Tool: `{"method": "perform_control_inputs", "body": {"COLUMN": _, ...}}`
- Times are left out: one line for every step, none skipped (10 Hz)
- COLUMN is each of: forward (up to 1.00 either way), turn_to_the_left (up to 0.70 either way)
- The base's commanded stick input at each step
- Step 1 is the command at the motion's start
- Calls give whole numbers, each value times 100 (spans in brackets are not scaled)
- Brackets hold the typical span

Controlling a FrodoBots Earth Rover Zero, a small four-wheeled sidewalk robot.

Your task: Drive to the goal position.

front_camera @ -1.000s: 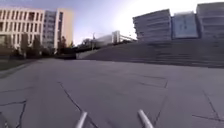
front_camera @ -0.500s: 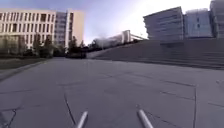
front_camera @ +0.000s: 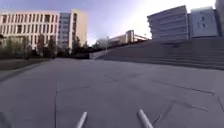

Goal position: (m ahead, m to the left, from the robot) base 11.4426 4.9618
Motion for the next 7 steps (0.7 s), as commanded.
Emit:
{"method": "perform_control_inputs", "body": {"forward": 100, "turn_to_the_left": 0}}
{"method": "perform_control_inputs", "body": {"forward": 100, "turn_to_the_left": 0}}
{"method": "perform_control_inputs", "body": {"forward": 100, "turn_to_the_left": 0}}
{"method": "perform_control_inputs", "body": {"forward": 100, "turn_to_the_left": 0}}
{"method": "perform_control_inputs", "body": {"forward": 100, "turn_to_the_left": 0}}
{"method": "perform_control_inputs", "body": {"forward": 100, "turn_to_the_left": 0}}
{"method": "perform_control_inputs", "body": {"forward": 100, "turn_to_the_left": 3}}
